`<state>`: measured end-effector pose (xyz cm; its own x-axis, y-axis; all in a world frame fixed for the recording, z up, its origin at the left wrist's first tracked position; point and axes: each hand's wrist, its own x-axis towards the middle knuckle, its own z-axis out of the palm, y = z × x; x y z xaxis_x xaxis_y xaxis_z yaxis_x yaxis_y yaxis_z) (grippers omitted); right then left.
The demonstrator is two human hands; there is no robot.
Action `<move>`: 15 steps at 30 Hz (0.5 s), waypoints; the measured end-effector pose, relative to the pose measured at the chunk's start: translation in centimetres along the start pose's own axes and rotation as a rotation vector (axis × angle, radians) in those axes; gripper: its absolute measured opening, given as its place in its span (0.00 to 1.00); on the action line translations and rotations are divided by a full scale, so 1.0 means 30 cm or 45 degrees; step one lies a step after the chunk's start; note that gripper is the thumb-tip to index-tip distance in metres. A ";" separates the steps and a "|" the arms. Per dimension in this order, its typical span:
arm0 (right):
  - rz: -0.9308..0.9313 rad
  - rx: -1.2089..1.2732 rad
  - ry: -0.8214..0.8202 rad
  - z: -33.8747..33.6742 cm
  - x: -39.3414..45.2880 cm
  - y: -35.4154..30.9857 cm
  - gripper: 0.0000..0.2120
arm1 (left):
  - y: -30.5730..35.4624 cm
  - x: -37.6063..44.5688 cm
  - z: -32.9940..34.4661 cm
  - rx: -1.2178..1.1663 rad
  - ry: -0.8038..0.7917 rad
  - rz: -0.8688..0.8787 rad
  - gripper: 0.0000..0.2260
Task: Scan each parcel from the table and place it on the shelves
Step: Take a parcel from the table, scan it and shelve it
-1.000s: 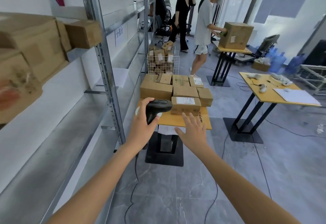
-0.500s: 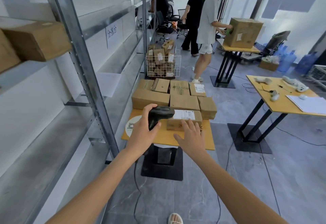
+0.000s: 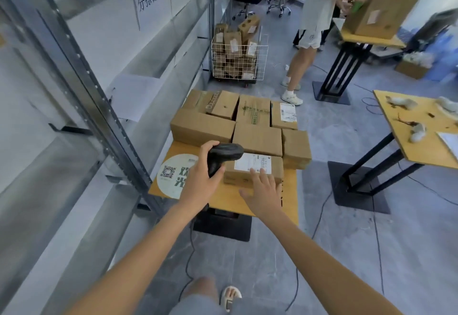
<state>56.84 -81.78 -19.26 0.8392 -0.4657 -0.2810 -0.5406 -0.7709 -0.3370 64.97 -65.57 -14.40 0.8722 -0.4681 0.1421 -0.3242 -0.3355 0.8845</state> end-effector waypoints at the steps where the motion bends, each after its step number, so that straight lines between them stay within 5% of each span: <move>1: 0.001 0.008 -0.016 0.009 0.020 0.007 0.35 | -0.013 0.017 0.012 -0.013 -0.003 -0.021 0.29; 15: 0.047 0.011 -0.108 0.174 0.409 -0.125 0.41 | -0.209 0.244 0.069 -0.060 -0.057 -0.265 0.27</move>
<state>68.85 -82.32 -26.13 0.8110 -0.4546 -0.3684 -0.5715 -0.7502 -0.3324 72.62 -68.60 -19.82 0.9010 -0.4290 -0.0644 -0.1208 -0.3908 0.9125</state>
